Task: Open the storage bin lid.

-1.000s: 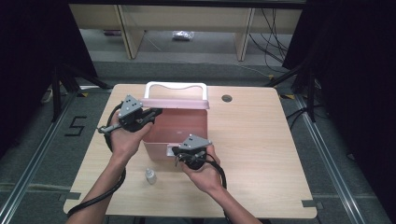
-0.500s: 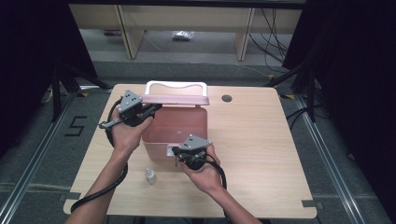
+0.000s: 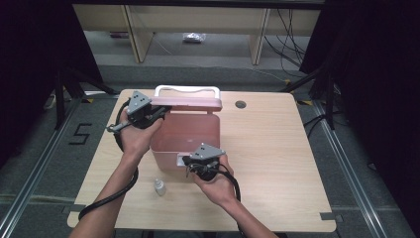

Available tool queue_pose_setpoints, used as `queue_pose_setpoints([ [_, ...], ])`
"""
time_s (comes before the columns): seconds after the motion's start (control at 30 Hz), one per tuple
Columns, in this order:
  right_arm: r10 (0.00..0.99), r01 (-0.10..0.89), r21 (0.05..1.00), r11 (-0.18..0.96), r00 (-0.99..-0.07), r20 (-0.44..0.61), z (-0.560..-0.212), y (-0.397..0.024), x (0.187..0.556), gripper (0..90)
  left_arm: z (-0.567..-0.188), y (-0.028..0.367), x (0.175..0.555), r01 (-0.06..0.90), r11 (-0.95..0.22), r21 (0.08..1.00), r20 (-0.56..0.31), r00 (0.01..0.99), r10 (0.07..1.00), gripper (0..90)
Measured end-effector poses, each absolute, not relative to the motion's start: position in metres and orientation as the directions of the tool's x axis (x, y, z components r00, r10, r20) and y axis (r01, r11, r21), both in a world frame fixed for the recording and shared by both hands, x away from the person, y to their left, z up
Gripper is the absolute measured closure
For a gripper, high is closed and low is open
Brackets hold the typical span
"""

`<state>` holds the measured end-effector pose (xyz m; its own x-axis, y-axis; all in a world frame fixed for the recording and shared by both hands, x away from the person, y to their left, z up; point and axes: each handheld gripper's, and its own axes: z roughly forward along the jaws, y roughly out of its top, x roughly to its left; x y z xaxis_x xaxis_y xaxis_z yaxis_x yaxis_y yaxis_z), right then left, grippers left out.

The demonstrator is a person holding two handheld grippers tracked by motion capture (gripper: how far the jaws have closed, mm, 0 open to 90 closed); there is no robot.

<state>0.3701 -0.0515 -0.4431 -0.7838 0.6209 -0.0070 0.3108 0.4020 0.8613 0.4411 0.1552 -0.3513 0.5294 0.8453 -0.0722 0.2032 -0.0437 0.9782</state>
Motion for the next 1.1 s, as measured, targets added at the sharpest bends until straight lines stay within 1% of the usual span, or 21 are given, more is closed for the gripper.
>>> queue_pose_setpoints([
  [0.37,0.619,0.306,0.862,0.403,-0.786,-0.011,-0.443,-0.052,0.371,90.0,-0.350,0.154,0.447,0.171,-0.018,0.985,-0.072,0.505,0.860,90.0],
  [1.1,0.622,0.313,0.859,0.405,-0.783,-0.007,-0.442,-0.052,0.370,90.0,-0.350,0.155,0.459,0.152,-0.021,0.988,-0.051,0.452,0.891,90.0],
])
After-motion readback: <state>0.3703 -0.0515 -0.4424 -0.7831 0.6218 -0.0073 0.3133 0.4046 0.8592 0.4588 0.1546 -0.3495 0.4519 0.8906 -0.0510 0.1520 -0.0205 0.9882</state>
